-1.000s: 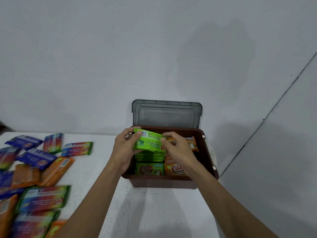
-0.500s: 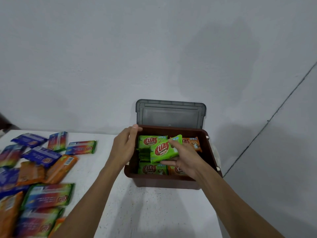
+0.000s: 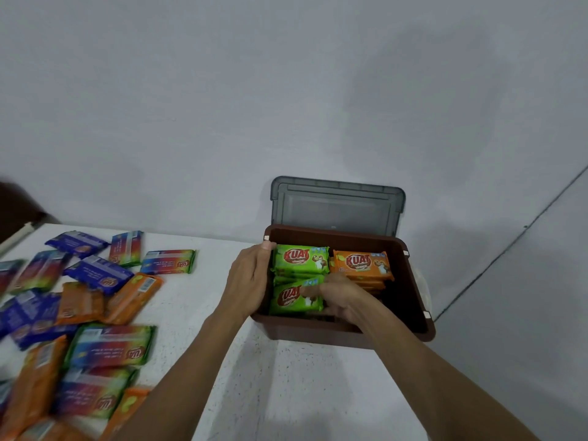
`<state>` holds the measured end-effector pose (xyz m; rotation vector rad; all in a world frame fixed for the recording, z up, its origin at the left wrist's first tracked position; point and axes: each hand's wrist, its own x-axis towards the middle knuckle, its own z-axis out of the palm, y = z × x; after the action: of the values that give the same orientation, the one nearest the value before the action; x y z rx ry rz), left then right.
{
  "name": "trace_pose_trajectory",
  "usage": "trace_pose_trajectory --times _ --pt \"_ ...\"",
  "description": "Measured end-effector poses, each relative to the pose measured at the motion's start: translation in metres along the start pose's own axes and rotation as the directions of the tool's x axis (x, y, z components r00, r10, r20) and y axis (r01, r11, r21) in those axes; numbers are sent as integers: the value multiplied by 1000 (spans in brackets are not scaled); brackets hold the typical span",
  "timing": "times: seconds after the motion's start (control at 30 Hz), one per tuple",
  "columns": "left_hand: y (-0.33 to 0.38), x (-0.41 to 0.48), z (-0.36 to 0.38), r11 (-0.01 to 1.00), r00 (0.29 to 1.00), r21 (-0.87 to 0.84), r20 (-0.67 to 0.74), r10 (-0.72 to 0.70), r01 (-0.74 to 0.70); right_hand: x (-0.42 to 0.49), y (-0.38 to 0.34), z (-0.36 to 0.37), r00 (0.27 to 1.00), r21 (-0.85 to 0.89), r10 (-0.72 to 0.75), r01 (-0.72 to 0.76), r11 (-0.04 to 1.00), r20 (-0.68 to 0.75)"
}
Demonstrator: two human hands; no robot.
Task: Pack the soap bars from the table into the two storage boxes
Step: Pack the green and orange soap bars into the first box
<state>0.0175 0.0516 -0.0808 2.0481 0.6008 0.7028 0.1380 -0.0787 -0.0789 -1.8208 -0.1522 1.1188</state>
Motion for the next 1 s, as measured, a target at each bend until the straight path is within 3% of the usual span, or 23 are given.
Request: trace_pose_trajectory --times 0.07,0.17,0.3,0.63,0.87,1.0 --pt "-5 1 0 998 999 -53 12 -41 42 7 2 -5 997 -189 -43 30 981 -64" --pt "-13 5 -3 979 989 -151 82 -125 136 18 7 -13 971 -618 -175 39 785 -161" --pt "-9 8 -8 962 979 -199 121 -163 185 26 12 -7 960 -755 -210 -3 656 -186" --pt "-16 -6 -36 965 972 -198 193 -133 171 1 2 0 938 -827 -303 32 561 -169" --pt "-59 -39 -110 962 974 -191 149 -170 197 -53 -36 46 898 -645 -414 228 729 -151" --pt "-93 -67 -173 982 982 -99 108 -152 163 -76 -53 114 831 -552 -550 423 719 -80"
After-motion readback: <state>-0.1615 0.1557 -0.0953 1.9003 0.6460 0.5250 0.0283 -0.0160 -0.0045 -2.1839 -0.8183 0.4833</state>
